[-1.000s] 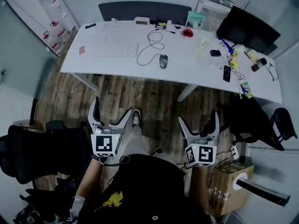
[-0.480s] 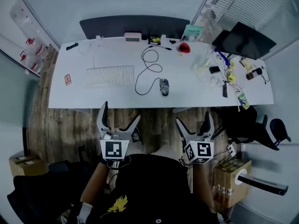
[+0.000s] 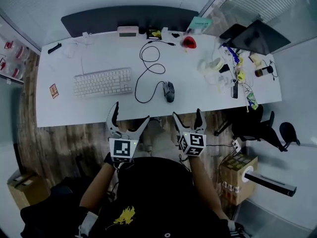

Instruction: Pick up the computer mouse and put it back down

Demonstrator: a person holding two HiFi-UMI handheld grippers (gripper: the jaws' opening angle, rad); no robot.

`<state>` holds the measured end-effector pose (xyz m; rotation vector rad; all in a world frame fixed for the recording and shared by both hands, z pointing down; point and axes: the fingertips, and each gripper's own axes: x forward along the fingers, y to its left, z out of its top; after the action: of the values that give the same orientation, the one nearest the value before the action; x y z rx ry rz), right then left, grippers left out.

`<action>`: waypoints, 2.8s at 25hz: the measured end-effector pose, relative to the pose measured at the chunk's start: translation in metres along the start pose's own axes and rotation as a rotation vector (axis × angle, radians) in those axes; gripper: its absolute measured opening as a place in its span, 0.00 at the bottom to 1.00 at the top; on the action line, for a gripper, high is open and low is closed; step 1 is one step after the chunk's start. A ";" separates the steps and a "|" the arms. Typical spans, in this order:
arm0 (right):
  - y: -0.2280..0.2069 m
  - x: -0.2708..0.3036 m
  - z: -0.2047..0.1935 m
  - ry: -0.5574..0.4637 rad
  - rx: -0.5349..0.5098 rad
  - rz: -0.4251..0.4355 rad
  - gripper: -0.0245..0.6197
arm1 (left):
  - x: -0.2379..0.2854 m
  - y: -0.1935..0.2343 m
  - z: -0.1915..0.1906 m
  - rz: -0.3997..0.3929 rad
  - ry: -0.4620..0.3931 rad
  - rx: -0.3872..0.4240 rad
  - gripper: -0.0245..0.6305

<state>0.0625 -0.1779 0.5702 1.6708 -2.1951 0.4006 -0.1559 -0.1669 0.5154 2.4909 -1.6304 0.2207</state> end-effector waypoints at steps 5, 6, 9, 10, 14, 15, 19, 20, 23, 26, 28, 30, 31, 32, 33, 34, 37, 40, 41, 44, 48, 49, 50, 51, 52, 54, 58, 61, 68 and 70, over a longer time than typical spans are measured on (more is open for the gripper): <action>-0.006 0.069 -0.042 0.114 -0.005 0.017 0.76 | 0.049 0.002 -0.025 -0.033 0.119 -0.007 0.85; -0.009 0.083 -0.049 0.133 0.000 0.023 0.76 | 0.059 0.003 -0.028 -0.031 0.128 -0.005 0.85; -0.016 0.120 -0.072 0.204 0.011 0.040 0.75 | 0.084 0.006 -0.042 -0.016 0.166 -0.015 0.85; -0.017 0.133 -0.079 0.226 0.011 0.043 0.74 | 0.093 0.009 -0.042 -0.013 0.174 -0.021 0.85; -0.024 0.181 -0.101 0.287 0.033 0.041 0.71 | 0.126 0.020 -0.048 -0.010 0.217 -0.014 0.85; -0.026 0.191 -0.108 0.304 0.039 0.042 0.69 | 0.133 0.023 -0.050 -0.008 0.230 -0.007 0.85; -0.031 0.218 -0.134 0.370 0.039 0.046 0.63 | 0.153 0.029 -0.055 -0.004 0.260 0.016 0.85; -0.031 0.221 -0.139 0.383 0.035 0.046 0.62 | 0.156 0.030 -0.053 0.001 0.262 0.016 0.85; -0.030 0.227 -0.141 0.399 0.014 0.048 0.50 | 0.158 0.033 -0.047 0.004 0.258 0.016 0.85; -0.031 0.221 -0.129 0.377 0.012 0.040 0.48 | 0.149 0.036 -0.041 0.005 0.242 0.025 0.85; -0.033 0.211 -0.106 0.334 0.006 0.024 0.48 | 0.138 0.041 -0.035 0.014 0.233 0.035 0.85; -0.035 0.196 -0.083 0.282 -0.003 0.005 0.47 | 0.125 0.045 -0.024 0.018 0.210 0.041 0.85; -0.035 0.187 -0.069 0.252 -0.002 0.000 0.47 | 0.118 0.046 -0.015 0.017 0.186 0.039 0.85; -0.034 0.178 -0.054 0.217 0.002 -0.003 0.47 | 0.110 0.048 -0.004 0.018 0.154 0.036 0.85; -0.032 0.168 -0.036 0.179 0.008 -0.004 0.47 | 0.103 0.050 0.009 0.020 0.112 0.029 0.85; -0.030 0.158 -0.017 0.136 0.012 -0.005 0.47 | 0.097 0.052 0.024 0.023 0.059 0.023 0.85; -0.022 0.119 0.041 0.001 0.013 -0.011 0.47 | 0.073 0.053 0.063 0.025 -0.053 0.047 0.85; -0.012 0.075 0.095 -0.126 0.004 -0.001 0.47 | 0.047 0.058 0.083 0.033 -0.065 0.087 0.85; -0.009 0.062 0.113 -0.166 0.000 0.007 0.47 | 0.041 0.060 0.090 0.037 -0.068 0.099 0.85; 0.000 0.027 0.161 -0.275 -0.011 0.036 0.47 | 0.026 0.065 0.121 0.054 -0.127 0.133 0.84; 0.010 -0.016 0.217 -0.397 -0.033 0.067 0.47 | -0.003 0.071 0.165 0.091 -0.227 0.162 0.79; 0.012 -0.026 0.230 -0.429 -0.038 0.070 0.47 | -0.010 0.073 0.175 0.098 -0.246 0.170 0.79; 0.013 -0.034 0.242 -0.458 -0.040 0.072 0.47 | -0.016 0.074 0.183 0.102 -0.261 0.183 0.79; 0.014 -0.042 0.253 -0.484 -0.036 0.075 0.47 | -0.021 0.075 0.190 0.105 -0.274 0.197 0.78; 0.014 -0.048 0.261 -0.503 -0.026 0.081 0.47 | -0.025 0.075 0.196 0.110 -0.288 0.206 0.77; 0.017 -0.057 0.271 -0.521 0.001 0.099 0.47 | -0.034 0.074 0.204 0.124 -0.320 0.199 0.71; 0.023 -0.074 0.273 -0.522 -0.012 0.106 0.47 | -0.041 0.067 0.202 0.128 -0.341 0.157 0.61; 0.025 -0.080 0.268 -0.508 -0.007 0.105 0.47 | -0.044 0.068 0.191 0.133 -0.333 0.153 0.61; 0.032 -0.072 0.247 -0.465 -0.016 0.108 0.47 | -0.051 0.096 0.157 0.180 -0.273 0.125 0.60; 0.029 -0.064 0.243 -0.459 -0.015 0.100 0.47 | -0.046 0.097 0.150 0.180 -0.256 0.125 0.60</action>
<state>0.0239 -0.2188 0.3241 1.7883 -2.6016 0.0207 -0.2570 -0.1956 0.3639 2.5509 -2.0022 0.0240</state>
